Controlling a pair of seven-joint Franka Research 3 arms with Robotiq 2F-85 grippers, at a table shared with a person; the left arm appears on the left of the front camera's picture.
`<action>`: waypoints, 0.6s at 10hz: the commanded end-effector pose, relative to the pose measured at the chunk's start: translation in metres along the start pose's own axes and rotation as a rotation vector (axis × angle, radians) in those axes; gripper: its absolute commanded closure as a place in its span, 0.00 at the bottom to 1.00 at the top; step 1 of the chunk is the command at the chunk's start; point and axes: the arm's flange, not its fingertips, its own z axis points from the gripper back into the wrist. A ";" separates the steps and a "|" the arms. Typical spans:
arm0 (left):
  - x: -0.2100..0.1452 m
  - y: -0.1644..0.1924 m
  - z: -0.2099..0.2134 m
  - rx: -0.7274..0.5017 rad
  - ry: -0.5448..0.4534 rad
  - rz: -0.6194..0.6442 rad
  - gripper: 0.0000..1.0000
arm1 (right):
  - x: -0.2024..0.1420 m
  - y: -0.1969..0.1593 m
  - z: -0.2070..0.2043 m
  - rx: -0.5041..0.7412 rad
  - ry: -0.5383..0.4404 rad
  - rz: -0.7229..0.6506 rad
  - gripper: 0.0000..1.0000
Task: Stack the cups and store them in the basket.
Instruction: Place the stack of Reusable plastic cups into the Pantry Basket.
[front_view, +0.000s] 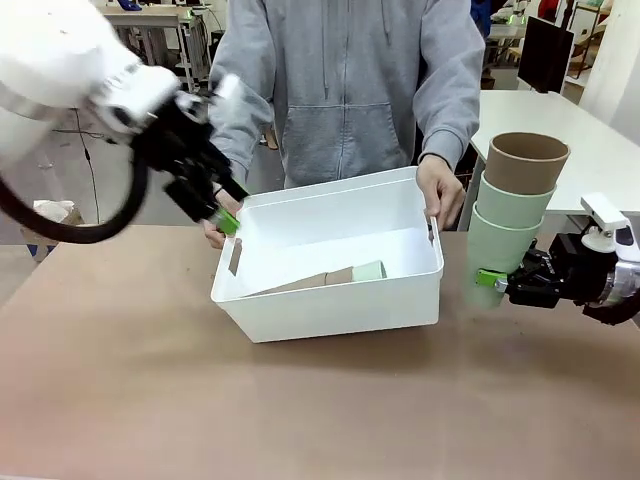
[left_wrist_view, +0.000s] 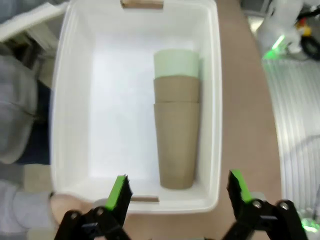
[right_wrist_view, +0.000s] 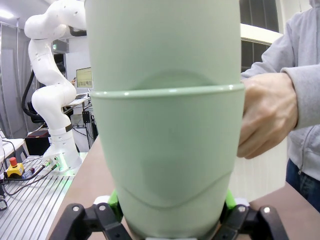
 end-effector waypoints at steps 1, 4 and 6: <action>-0.048 -0.014 0.046 0.031 -0.140 -0.011 0.00 | 0.005 0.000 0.000 0.000 -0.002 0.012 0.16; -0.121 -0.026 0.113 0.113 -0.277 0.055 0.00 | 0.005 0.000 0.000 0.000 -0.002 0.012 0.16; -0.148 -0.029 0.126 0.132 -0.305 0.074 0.00 | 0.005 0.000 0.000 0.000 -0.002 0.012 0.16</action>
